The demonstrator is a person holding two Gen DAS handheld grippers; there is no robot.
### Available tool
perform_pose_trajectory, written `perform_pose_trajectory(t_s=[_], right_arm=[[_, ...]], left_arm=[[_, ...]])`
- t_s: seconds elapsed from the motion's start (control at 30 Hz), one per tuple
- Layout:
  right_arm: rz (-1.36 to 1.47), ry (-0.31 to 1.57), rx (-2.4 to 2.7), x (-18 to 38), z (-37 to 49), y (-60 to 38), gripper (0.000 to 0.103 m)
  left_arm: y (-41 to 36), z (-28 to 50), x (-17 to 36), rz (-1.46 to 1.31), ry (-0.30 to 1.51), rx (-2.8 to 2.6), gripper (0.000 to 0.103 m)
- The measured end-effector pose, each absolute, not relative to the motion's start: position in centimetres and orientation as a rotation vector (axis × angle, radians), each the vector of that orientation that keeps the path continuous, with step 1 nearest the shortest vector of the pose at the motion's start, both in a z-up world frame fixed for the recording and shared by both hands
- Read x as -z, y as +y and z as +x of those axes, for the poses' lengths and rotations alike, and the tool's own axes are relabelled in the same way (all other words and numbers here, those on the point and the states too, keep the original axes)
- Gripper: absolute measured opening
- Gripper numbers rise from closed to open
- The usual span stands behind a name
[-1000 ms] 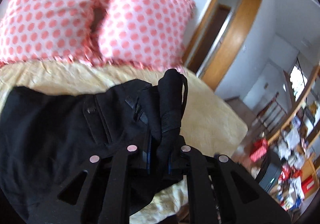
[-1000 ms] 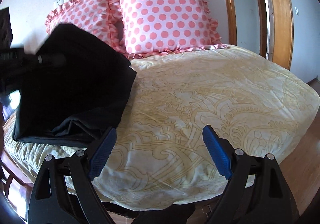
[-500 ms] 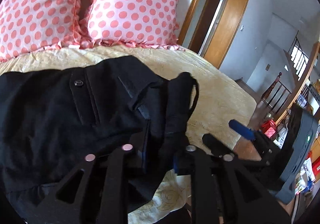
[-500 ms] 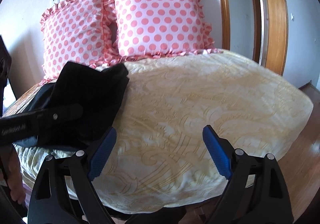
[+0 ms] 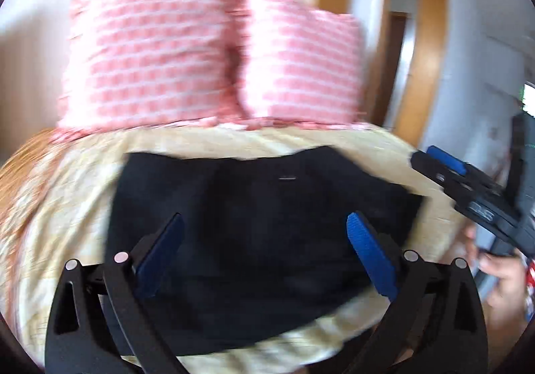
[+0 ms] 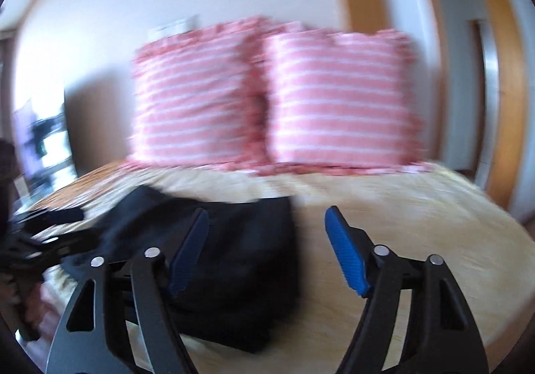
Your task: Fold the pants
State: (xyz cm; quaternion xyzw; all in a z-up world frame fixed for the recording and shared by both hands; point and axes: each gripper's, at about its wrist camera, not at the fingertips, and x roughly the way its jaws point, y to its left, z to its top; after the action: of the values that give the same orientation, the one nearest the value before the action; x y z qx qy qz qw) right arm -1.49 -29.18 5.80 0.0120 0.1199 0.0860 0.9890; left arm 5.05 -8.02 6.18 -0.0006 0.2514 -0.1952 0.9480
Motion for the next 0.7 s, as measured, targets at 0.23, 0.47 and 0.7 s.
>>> perform_pose_trajectory(t_s=[0.23, 0.47, 0.7], right_arm=[[-0.019, 0.423, -0.242, -3.9, 4.2, -25.1, 0.071], [-0.021, 0.608, -0.168, 0.0, 4.7, -26.2, 0.072], [-0.069, 0.512, -0.15, -1.7, 2.6, -26.0, 0.072]], left_arm=[[-6.5, 6.5, -4.6, 0.038, 0.57, 0.27, 0.098], [-6.3, 8.7, -1.5, 0.058, 0.696, 0.266, 0.098], [-5.9, 8.2, -3.0, 0.041, 0.664, 0.231, 0.099]])
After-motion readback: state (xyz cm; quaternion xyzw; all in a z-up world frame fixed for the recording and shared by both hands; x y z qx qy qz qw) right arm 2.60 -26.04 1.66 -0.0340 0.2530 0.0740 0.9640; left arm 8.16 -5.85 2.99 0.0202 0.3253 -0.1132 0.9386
